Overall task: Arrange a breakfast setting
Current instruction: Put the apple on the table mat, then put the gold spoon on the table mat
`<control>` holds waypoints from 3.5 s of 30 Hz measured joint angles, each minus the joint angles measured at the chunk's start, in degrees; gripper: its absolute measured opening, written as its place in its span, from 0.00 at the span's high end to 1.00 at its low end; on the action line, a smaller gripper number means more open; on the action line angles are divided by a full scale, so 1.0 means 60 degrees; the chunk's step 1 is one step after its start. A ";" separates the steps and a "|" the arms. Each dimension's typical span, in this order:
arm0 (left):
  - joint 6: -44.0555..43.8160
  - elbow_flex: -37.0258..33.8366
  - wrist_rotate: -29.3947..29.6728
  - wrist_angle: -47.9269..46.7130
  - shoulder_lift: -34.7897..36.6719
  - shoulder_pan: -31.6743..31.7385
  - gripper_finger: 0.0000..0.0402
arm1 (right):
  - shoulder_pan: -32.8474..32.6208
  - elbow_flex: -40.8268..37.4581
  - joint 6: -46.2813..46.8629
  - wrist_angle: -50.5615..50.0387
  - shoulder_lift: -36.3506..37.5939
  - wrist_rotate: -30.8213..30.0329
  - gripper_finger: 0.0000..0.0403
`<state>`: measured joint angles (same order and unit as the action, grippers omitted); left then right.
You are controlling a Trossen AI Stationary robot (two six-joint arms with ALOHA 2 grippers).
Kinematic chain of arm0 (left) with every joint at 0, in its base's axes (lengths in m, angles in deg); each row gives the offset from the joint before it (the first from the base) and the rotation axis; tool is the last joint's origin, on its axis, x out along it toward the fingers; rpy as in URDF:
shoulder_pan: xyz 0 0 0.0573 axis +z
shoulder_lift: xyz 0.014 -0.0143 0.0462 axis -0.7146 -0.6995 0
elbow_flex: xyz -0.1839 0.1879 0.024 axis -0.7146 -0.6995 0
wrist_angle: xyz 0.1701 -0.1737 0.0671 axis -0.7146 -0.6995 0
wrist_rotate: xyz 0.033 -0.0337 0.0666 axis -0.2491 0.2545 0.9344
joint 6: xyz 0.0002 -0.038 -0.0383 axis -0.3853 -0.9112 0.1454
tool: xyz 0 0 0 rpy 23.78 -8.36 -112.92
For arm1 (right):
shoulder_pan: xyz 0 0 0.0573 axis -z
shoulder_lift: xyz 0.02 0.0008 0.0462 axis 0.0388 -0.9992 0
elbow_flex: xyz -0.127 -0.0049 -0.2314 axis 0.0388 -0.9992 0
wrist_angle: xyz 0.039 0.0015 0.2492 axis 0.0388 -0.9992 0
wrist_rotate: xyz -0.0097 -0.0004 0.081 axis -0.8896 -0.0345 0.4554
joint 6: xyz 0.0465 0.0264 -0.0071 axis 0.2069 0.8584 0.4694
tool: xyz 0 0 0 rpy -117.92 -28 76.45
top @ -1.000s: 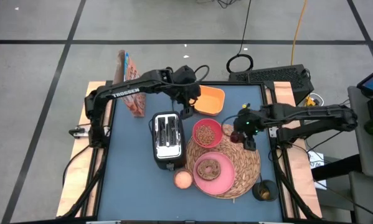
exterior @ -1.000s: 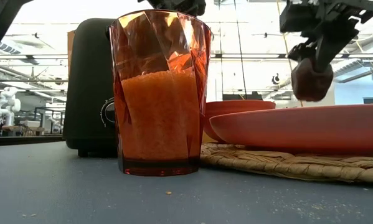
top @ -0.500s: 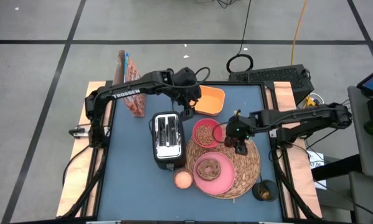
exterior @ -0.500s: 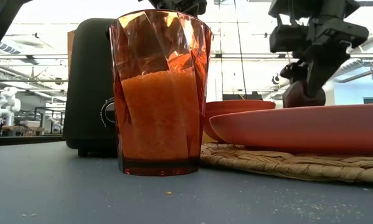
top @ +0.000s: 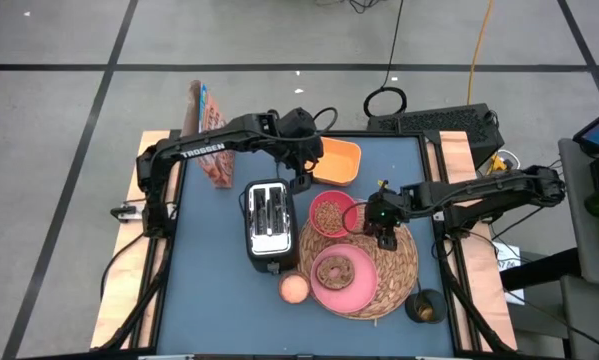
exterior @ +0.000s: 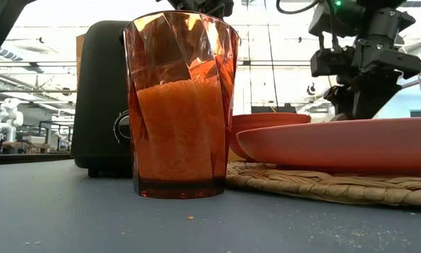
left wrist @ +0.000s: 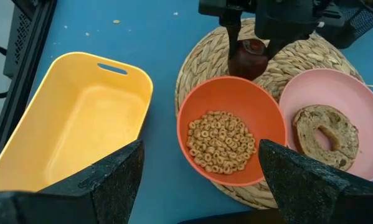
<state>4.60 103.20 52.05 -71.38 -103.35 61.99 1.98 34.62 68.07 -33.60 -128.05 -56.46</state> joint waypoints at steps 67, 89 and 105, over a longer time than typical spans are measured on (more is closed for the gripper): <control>-0.0328 0.0000 -0.0004 0.0458 -0.0011 -0.0004 0.21 | -0.2293 -0.0031 0.1009 -0.0702 0.0204 -0.0015 0.02; -0.0328 0.0000 -0.0004 0.0454 -0.0011 -0.0004 0.21 | -0.2287 -0.0031 0.0850 -0.0735 0.0333 -0.0015 0.01; -0.0401 0.0000 -0.0004 0.0454 -0.0011 -0.0004 0.21 | -0.2282 -0.0031 0.0860 -0.1172 0.2168 -0.0004 0.01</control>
<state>2.19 103.21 52.03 -68.66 -103.42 61.97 -11.71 34.43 73.23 -40.64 -115.04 -56.49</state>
